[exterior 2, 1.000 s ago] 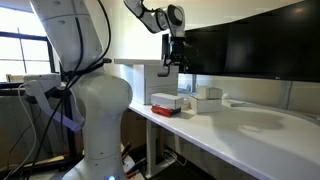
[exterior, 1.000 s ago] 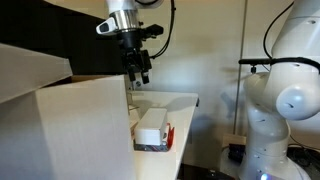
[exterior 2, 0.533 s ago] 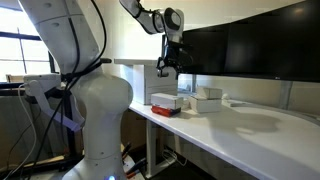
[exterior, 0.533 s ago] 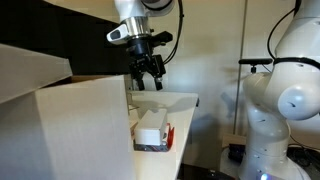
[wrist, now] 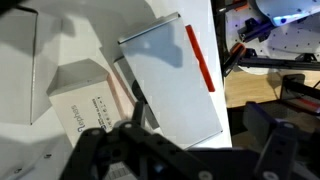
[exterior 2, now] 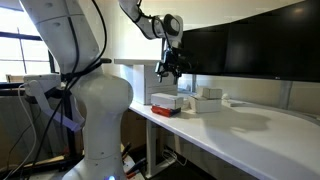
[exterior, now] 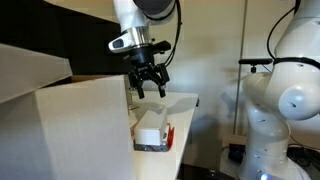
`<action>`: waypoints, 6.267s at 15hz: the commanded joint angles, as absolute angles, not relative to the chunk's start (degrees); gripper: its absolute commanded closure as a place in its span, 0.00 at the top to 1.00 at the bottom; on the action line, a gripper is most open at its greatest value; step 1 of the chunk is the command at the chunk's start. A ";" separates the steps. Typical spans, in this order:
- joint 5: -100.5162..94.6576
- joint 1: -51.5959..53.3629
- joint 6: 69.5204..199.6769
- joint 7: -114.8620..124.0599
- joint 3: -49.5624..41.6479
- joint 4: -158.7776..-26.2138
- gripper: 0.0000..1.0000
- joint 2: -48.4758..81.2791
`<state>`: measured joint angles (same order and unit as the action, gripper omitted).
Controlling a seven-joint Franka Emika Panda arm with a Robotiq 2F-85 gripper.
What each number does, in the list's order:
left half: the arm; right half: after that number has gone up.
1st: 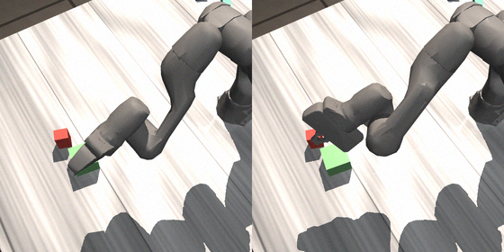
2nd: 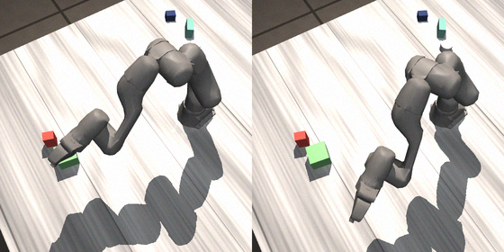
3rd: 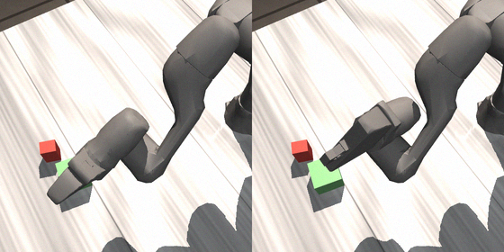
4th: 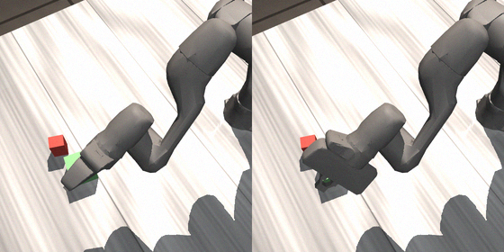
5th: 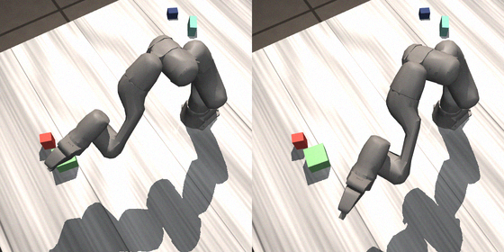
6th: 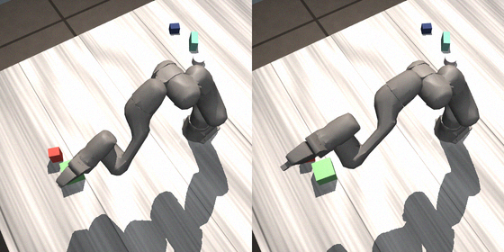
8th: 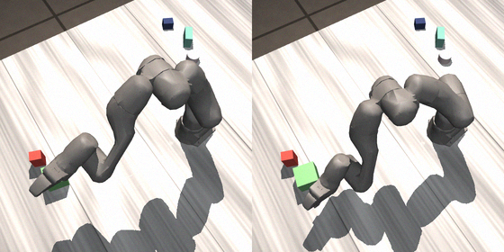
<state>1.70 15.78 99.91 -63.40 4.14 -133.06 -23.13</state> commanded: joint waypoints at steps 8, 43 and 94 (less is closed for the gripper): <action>2.67 20.20 100.76 -73.76 5.12 -149.86 1.00 -41.30; -3.89 17.75 115.90 -69.36 4.17 -143.09 1.00 -22.87; -1.88 17.74 114.37 -69.57 6.25 -142.30 1.00 -20.93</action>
